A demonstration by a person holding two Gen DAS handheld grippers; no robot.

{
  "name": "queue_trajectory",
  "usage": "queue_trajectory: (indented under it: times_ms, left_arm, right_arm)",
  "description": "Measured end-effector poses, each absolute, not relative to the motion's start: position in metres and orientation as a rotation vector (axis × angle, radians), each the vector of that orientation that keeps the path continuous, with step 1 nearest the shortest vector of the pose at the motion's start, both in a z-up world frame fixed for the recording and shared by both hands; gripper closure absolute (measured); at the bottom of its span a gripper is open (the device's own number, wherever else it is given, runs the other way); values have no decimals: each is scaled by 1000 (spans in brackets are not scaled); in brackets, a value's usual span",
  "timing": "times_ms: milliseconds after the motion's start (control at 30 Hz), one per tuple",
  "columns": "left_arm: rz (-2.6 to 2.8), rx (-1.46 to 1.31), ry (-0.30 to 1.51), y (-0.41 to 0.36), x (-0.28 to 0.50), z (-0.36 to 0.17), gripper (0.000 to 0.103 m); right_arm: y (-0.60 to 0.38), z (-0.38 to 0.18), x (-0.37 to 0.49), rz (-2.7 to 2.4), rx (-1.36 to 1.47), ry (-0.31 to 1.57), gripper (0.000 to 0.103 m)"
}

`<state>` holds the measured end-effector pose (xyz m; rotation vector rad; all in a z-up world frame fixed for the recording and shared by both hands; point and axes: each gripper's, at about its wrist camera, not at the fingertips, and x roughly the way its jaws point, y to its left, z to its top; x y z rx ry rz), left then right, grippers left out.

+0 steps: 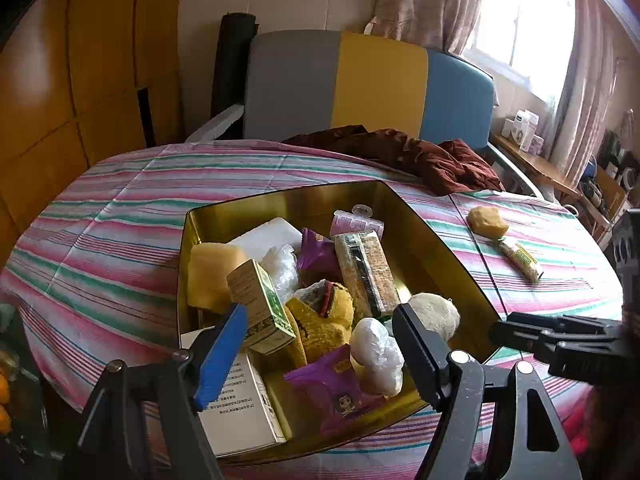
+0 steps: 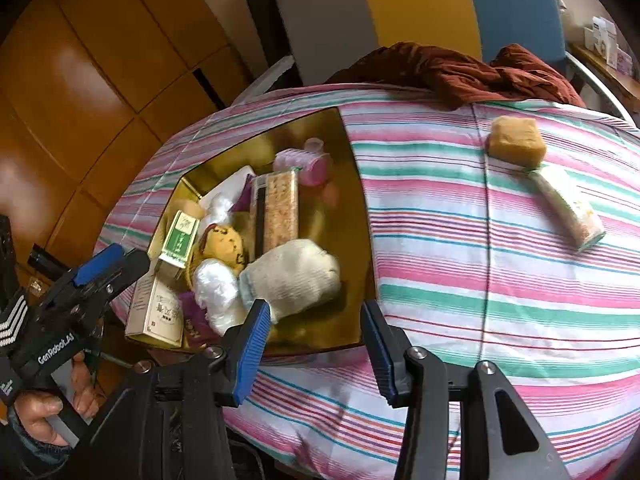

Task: Organize objects
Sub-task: 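Open both grippers to drop the bundle and glove into the tray, then move right gripper to the WEIDAN cracker packet while left gripper moves to the yellow sponge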

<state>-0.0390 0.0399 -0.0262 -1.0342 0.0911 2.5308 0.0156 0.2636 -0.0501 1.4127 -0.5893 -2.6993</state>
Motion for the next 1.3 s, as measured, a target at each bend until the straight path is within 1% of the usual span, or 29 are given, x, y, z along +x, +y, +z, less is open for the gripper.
queue_trajectory:
  times_ms: [267,333,400,733,800,867,1167,1300]
  left_arm:
    - [2512,-1020,140,50,-33,-25,26]
    - [2506,-1013,153,53,-31,-23,26]
    - [2501,-1004,169,57,-30,-22,24]
    - [2453,-990,193,73,-29,-19,22]
    - [2445,-993,193,75,-30,-19,22]
    - [2438,-996,196,77,-30,-20,22]
    - [2411,-1014,208,89,-36,-23,22]
    - [2396,-1016,224,97,-38,-22,22]
  right_arm:
    - [283,-47,19,-2747,1433,-606,55]
    - [289,-46,19,-2761,1441,-601,52]
    - [297,-45,19,-2776,1448,-601,52]
    - [358,-47,17,-2868,1554,-606,50]
    - [374,-47,18,-2892,1578,-596,48]
    - [391,-48,18,-2917,1610,-592,42]
    - [450,-71,-4,-2955,1753,-494,39]
    - [458,-86,-28,-2920,1823,-395,39]
